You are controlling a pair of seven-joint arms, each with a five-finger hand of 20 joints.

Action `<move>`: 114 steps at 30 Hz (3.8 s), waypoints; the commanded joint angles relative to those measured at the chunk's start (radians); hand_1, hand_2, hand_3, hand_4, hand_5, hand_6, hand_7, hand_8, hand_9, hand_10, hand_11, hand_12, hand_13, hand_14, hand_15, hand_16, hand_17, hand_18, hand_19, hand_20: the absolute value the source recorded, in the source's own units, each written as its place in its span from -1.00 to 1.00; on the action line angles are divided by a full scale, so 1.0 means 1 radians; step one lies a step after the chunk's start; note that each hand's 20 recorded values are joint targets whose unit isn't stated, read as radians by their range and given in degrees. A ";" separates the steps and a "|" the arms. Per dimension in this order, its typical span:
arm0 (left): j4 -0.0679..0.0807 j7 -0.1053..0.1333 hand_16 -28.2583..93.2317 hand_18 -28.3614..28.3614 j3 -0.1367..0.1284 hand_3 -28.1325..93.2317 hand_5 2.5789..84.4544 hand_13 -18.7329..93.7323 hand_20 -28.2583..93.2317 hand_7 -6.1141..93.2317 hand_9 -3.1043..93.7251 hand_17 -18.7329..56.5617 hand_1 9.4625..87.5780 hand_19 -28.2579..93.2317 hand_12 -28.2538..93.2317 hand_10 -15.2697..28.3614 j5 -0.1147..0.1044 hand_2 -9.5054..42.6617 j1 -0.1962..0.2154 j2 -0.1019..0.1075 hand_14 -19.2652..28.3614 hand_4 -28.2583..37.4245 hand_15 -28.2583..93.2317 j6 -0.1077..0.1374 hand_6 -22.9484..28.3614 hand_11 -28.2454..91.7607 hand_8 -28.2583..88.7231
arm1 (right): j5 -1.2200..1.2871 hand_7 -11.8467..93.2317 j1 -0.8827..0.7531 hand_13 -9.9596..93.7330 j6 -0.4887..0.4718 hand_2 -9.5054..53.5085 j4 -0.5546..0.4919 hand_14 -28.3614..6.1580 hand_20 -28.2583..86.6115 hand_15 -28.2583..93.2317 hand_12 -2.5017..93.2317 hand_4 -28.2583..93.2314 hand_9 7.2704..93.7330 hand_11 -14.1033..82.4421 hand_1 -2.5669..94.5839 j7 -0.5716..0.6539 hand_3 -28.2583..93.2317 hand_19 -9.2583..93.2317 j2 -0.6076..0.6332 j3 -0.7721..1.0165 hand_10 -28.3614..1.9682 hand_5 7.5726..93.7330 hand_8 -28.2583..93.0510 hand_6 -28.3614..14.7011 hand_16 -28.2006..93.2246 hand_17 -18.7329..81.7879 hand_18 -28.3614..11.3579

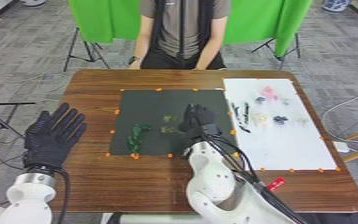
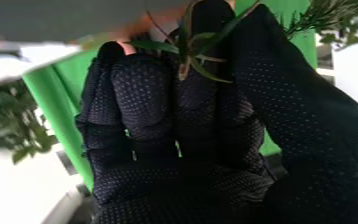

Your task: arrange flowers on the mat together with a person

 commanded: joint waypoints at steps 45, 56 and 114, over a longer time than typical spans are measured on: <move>0.023 0.067 -0.67 0.47 -0.024 0.67 -0.07 -0.21 -0.34 -0.48 -0.19 -0.65 -0.43 0.02 -0.39 0.39 -0.061 -0.21 0.037 -0.020 0.44 -1.00 0.03 -0.062 0.18 -0.20 -0.72 | 0.277 -0.44 -0.180 0.25 -0.193 -0.26 -0.176 -0.64 -0.08 0.64 -0.19 -0.78 0.50 0.23 -0.37 -0.074 0.54 0.78 0.074 0.106 -0.41 0.64 -0.68 0.12 0.10 -0.14 -1.00; 0.033 0.057 -0.67 0.47 -0.020 0.67 -0.07 -0.21 -0.33 -0.48 -0.19 -0.65 -0.43 0.02 -0.39 0.40 -0.069 -0.21 0.026 -0.019 0.44 -1.00 0.03 -0.066 0.17 -0.20 -0.72 | 0.299 -0.44 -0.162 0.25 -0.205 -0.26 -0.162 -0.64 -0.07 0.64 -0.19 -0.78 0.49 0.21 -0.37 -0.076 0.55 0.77 0.053 0.092 -0.41 0.62 -0.69 0.11 0.10 -0.14 -1.00; 0.026 0.067 -0.69 0.41 -0.124 0.63 -0.19 -0.37 -0.37 -0.55 -0.39 -0.62 -0.48 -0.05 -0.42 0.30 0.089 -0.16 0.002 -0.013 0.23 -1.00 -0.16 -0.072 0.13 -0.26 -0.72 | 1.560 -0.48 -0.700 -0.18 0.051 -0.33 -0.287 -0.25 -0.30 -0.27 -0.60 -0.88 -0.15 -0.60 -0.60 -1.047 0.68 -0.24 0.327 1.018 -0.06 -0.14 -0.71 0.28 -0.20 -0.37 -0.38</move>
